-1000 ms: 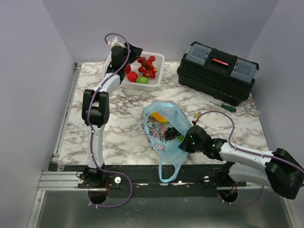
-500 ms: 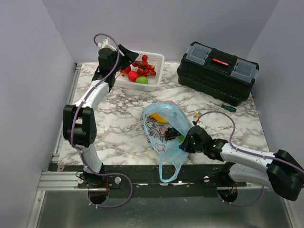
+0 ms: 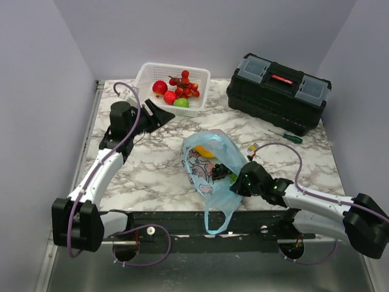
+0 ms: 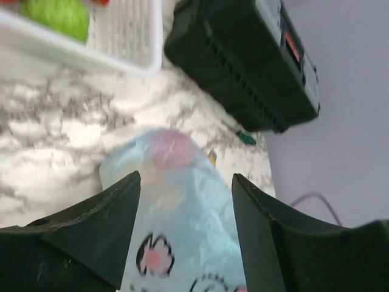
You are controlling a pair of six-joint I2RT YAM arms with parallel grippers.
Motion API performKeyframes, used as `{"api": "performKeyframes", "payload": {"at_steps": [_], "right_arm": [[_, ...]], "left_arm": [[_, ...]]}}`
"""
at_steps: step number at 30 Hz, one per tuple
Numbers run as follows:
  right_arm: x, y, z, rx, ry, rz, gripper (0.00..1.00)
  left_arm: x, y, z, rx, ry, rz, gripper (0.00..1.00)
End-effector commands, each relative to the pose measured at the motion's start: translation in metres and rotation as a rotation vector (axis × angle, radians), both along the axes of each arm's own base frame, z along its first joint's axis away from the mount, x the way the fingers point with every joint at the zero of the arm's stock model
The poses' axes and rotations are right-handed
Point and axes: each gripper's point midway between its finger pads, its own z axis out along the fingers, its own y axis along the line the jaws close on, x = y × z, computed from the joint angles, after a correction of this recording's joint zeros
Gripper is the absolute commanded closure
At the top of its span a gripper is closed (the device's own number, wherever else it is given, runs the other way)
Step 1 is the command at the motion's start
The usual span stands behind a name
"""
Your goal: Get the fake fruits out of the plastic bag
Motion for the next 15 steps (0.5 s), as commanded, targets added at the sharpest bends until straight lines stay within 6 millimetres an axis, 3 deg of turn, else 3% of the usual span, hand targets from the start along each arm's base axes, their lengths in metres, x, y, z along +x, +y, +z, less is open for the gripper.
{"api": "performKeyframes", "payload": {"at_steps": [1, 5, 9, 13, 14, 15], "right_arm": [[-0.003, -0.009, -0.006, -0.035, -0.006, -0.001, 0.86], [-0.002, -0.01, -0.004, -0.035, -0.013, -0.012, 0.86], [-0.001, -0.011, -0.004, -0.038, -0.017, -0.024, 0.77], [0.0, -0.014, -0.002, -0.036, -0.022, -0.04, 0.73], [0.0, -0.014, -0.002, -0.032, -0.026, -0.043, 0.71], [0.0, -0.014, -0.001, -0.029, -0.026, -0.043, 0.58]], "left_arm": [[-0.078, -0.023, -0.024, -0.001, 0.031, -0.244, 0.39], [-0.133, -0.04, -0.025, 0.046, -0.116, -0.371, 0.38], [-0.179, -0.063, -0.026, 0.105, -0.302, -0.457, 0.35], [-0.208, -0.081, -0.023, 0.087, -0.418, -0.521, 0.36], [-0.214, -0.086, -0.024, 0.085, -0.45, -0.541, 0.36], [-0.219, -0.092, -0.023, 0.082, -0.484, -0.561, 0.37]]}}
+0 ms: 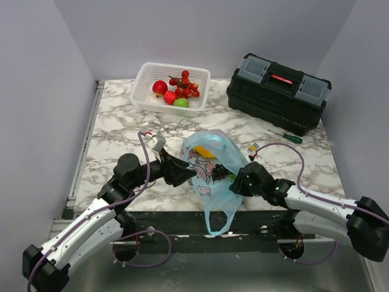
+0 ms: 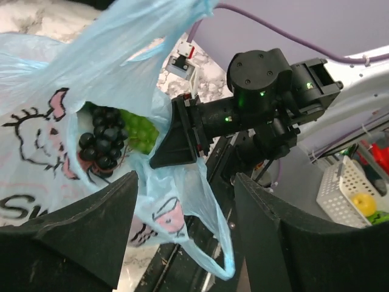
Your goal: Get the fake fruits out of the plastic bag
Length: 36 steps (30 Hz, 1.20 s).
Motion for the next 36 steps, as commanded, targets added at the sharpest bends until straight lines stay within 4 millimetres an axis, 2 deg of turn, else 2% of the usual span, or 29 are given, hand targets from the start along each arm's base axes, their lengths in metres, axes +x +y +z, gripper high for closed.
{"api": "performKeyframes", "payload": {"at_steps": [1, 2, 3, 8, 10, 13, 15, 22, 26, 31, 36], "right_arm": [[-0.001, -0.01, -0.004, -0.027, -0.012, -0.032, 0.48], [-0.001, -0.01, -0.004, -0.024, -0.01, -0.034, 0.4], [-0.002, -0.011, -0.005, -0.023, -0.006, -0.036, 0.37], [-0.008, -0.013, -0.006, -0.007, 0.021, -0.058, 0.41], [-0.013, -0.016, -0.008, 0.001, 0.044, -0.079, 0.46], [-0.019, -0.022, -0.012, 0.009, 0.066, -0.111, 0.59], [-0.02, -0.024, -0.011, 0.014, 0.066, -0.123, 0.62], [-0.018, -0.024, -0.013, 0.016, 0.055, -0.123, 0.79], [-0.017, -0.022, -0.015, -0.003, 0.061, -0.11, 0.86], [-0.017, -0.022, -0.015, -0.006, 0.065, -0.105, 0.88], [-0.016, -0.021, -0.011, 0.014, 0.045, -0.106, 0.88]], "left_arm": [[-0.012, -0.02, 0.007, -0.025, -0.201, -0.038, 0.37], [-0.014, -0.026, 0.006, -0.016, -0.219, -0.046, 0.37], [-0.019, -0.033, 0.005, -0.003, -0.234, -0.068, 0.37], [-0.031, -0.069, -0.006, 0.163, -0.344, -0.145, 0.38], [-0.029, -0.081, -0.011, 0.207, -0.36, -0.142, 0.39], [-0.027, -0.099, -0.018, 0.224, -0.375, -0.166, 0.4], [-0.024, -0.109, -0.026, 0.245, -0.369, -0.174, 0.41], [-0.006, -0.139, -0.063, 0.39, -0.331, -0.177, 0.55], [0.009, -0.149, -0.085, 0.491, -0.298, -0.136, 0.67], [0.02, -0.152, -0.115, 0.6, -0.238, -0.101, 0.68], [0.021, -0.152, -0.142, 0.704, -0.174, -0.116, 0.69]]}}
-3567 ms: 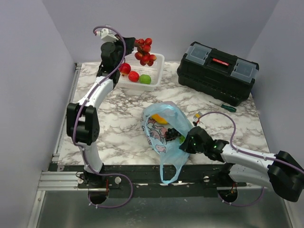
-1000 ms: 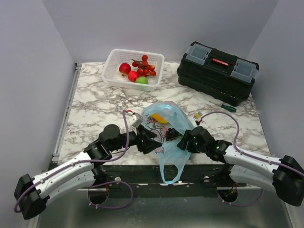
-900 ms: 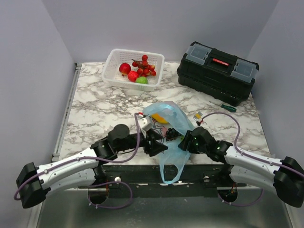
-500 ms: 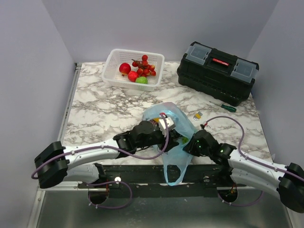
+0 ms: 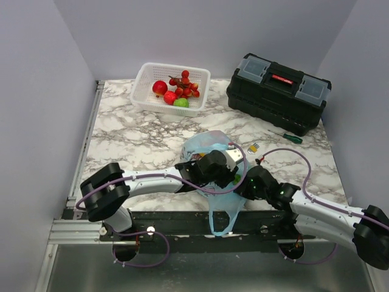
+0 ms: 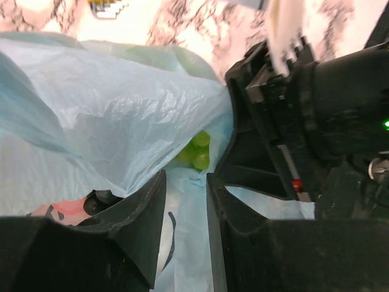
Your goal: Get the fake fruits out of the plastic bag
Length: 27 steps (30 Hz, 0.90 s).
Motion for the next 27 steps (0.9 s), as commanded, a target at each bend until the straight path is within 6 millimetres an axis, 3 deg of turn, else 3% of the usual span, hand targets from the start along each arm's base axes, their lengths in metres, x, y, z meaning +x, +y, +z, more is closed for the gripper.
{"api": "performKeyframes", "payload": {"at_steps": [1, 8, 12, 17, 27], "right_arm": [[-0.005, -0.011, -0.008, -0.044, 0.005, -0.007, 0.88], [-0.005, -0.01, -0.007, -0.038, 0.001, -0.005, 0.88], [-0.005, -0.01, -0.007, -0.036, 0.0, -0.005, 0.88], [-0.005, -0.01, -0.006, -0.034, 0.0, 0.001, 0.88], [-0.006, -0.009, -0.004, -0.019, -0.008, 0.003, 0.88]], "left_arm": [[0.003, 0.008, -0.027, 0.122, 0.038, 0.048, 0.69], [-0.005, 0.018, -0.036, 0.134, 0.094, 0.07, 0.69], [-0.013, 0.024, -0.036, 0.103, 0.126, 0.067, 0.59], [0.001, 0.028, -0.045, 0.168, 0.107, 0.142, 0.57], [0.027, 0.01, -0.039, 0.194, 0.049, 0.193, 0.63]]}}
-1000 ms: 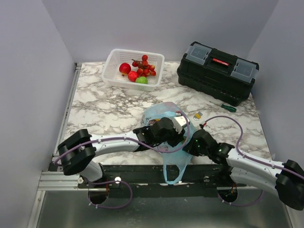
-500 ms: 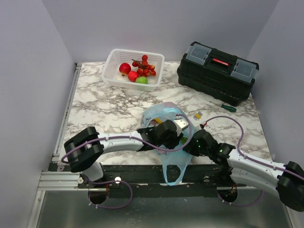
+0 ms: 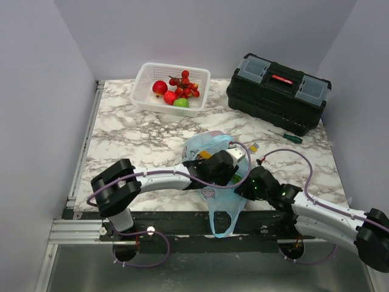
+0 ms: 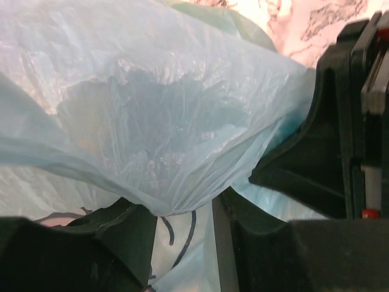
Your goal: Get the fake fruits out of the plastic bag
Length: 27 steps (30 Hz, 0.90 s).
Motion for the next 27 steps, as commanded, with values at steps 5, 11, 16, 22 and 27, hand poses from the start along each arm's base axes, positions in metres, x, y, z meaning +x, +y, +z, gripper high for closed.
{"api": "performKeyframes", "payload": {"at_steps": [5, 11, 16, 22, 27], "right_arm": [[-0.004, -0.007, -0.008, -0.033, 0.005, 0.004, 0.88], [-0.004, -0.007, -0.008, -0.034, 0.006, 0.006, 0.88], [-0.005, -0.007, -0.009, -0.036, 0.007, 0.009, 0.88], [-0.005, -0.007, -0.01, -0.042, 0.012, 0.012, 0.88], [-0.004, -0.005, -0.01, -0.044, 0.014, 0.016, 0.88]], "left_arm": [[0.012, -0.01, -0.007, 0.06, -0.016, 0.01, 0.64], [0.009, -0.021, -0.015, 0.093, 0.036, -0.024, 0.65], [0.009, -0.024, -0.029, 0.158, 0.083, -0.015, 0.63], [0.01, -0.024, -0.038, 0.2, 0.095, -0.018, 0.62], [0.009, -0.02, -0.041, 0.208, 0.095, -0.017, 0.68]]}}
